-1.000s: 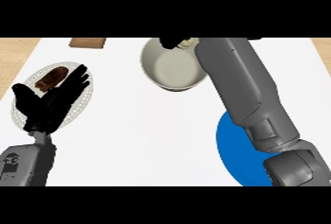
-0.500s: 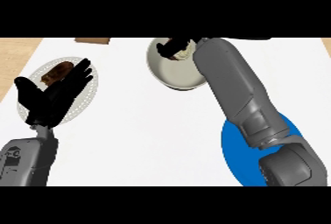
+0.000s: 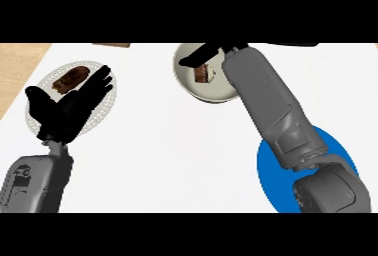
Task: Pick the cupcake from the plate and place it in the bowl
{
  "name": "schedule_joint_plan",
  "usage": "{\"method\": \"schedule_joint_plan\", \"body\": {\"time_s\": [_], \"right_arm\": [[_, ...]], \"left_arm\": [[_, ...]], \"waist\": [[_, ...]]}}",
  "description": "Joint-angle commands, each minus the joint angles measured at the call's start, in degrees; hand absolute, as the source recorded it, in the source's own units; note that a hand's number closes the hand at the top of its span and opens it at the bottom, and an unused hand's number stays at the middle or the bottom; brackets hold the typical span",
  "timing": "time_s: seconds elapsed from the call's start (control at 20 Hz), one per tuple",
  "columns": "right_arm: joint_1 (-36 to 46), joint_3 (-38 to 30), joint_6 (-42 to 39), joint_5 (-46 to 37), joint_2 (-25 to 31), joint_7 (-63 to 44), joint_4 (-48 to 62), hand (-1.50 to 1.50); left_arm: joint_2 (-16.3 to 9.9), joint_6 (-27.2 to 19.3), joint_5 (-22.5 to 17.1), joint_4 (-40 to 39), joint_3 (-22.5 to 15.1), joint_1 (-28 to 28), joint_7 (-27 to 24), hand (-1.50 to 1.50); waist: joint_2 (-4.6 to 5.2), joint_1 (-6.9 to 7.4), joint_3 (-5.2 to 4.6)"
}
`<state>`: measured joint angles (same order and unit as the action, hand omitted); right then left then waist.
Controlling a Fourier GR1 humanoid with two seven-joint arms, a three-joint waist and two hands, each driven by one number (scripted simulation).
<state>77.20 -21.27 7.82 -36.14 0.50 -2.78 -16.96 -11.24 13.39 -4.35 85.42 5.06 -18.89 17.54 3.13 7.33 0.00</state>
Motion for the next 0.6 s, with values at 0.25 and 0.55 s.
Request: {"method": "schedule_joint_plan", "body": {"time_s": [0.25, 0.55], "right_arm": [[0.75, -2.77, 10.12, 0.63, 2.71, 5.81, 1.25, -1.5], [-1.26, -5.21, 12.7, 1.8, 8.97, 8.66, 2.06, -1.5]], "left_arm": [[-0.21, 0.49, 0.54, -0.82, -0.09, 1.8, -1.44, 0.0], [1.07, -1.74, 1.34, 0.19, -0.32, 1.77, -0.34, 0.0]], "waist": [[-0.37, -0.74, -0.03], [-1.25, -2.77, 0.04]]}}
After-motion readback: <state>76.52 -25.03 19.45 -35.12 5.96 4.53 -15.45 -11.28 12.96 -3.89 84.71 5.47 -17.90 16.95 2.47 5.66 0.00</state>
